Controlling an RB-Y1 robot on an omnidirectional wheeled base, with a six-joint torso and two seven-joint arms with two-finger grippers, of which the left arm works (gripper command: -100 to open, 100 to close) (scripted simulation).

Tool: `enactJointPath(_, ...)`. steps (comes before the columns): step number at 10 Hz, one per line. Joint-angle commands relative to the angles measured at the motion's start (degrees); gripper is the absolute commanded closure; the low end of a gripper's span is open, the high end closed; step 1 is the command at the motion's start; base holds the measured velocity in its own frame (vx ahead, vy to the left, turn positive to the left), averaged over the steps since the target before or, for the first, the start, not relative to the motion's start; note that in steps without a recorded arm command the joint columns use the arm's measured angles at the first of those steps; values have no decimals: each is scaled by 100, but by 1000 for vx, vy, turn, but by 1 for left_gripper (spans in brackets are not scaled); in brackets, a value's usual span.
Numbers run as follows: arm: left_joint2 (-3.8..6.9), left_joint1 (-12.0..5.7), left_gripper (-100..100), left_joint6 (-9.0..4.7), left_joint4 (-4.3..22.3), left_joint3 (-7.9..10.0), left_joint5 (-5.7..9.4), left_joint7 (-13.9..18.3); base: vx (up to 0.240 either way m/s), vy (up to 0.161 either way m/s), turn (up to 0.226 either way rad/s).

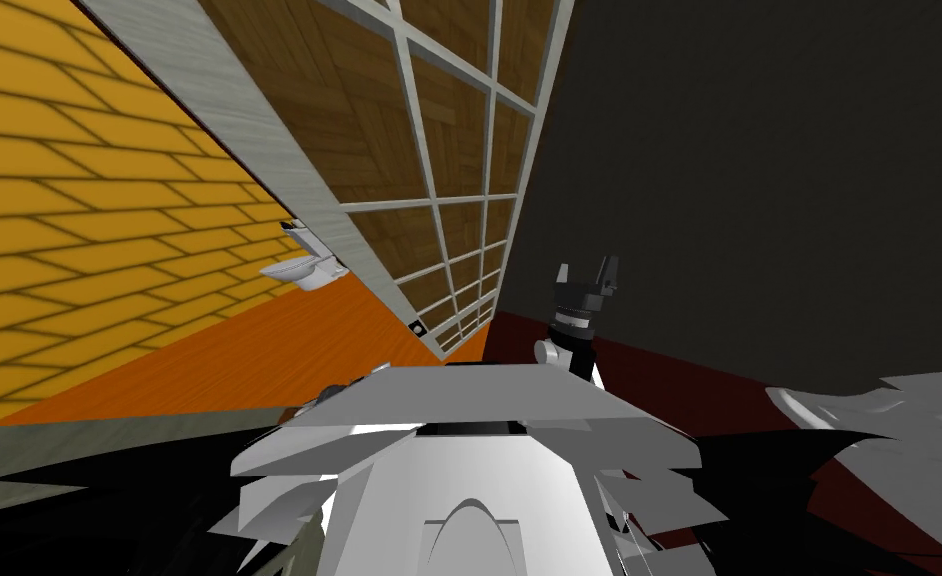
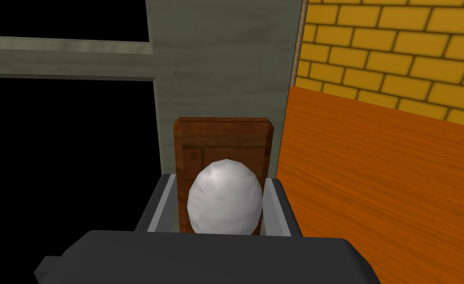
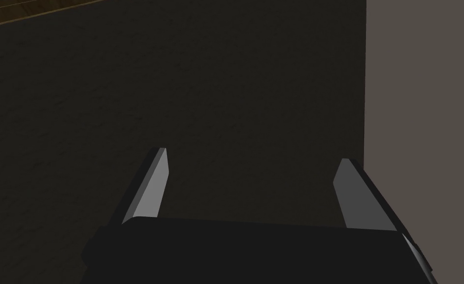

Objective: Push the door open

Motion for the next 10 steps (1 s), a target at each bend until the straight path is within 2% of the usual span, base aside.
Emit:
enactJointPath(1,-30,32,100,-60,-27,193,24,-26,25,34,-106)
enactJointPath(3,-32,-29,100,-87,5,342,18,-29,41,18,-92)
enactJointPath(4,-2,-30,100,-81,54,259,0,13,25,10,-24)
enactJointPath(5,18,7,100,-129,56,356,48,-14,-71,74,8)
enactJointPath(7,37,14,100,-203,62,475,120,-46,-85,176,5)
enactJointPath(8,37,14,100,-203,62,475,120,-46,-42,156,32)
enactJointPath(10,59,-3,100,-321,75,657,233,-98,-23,195,33)
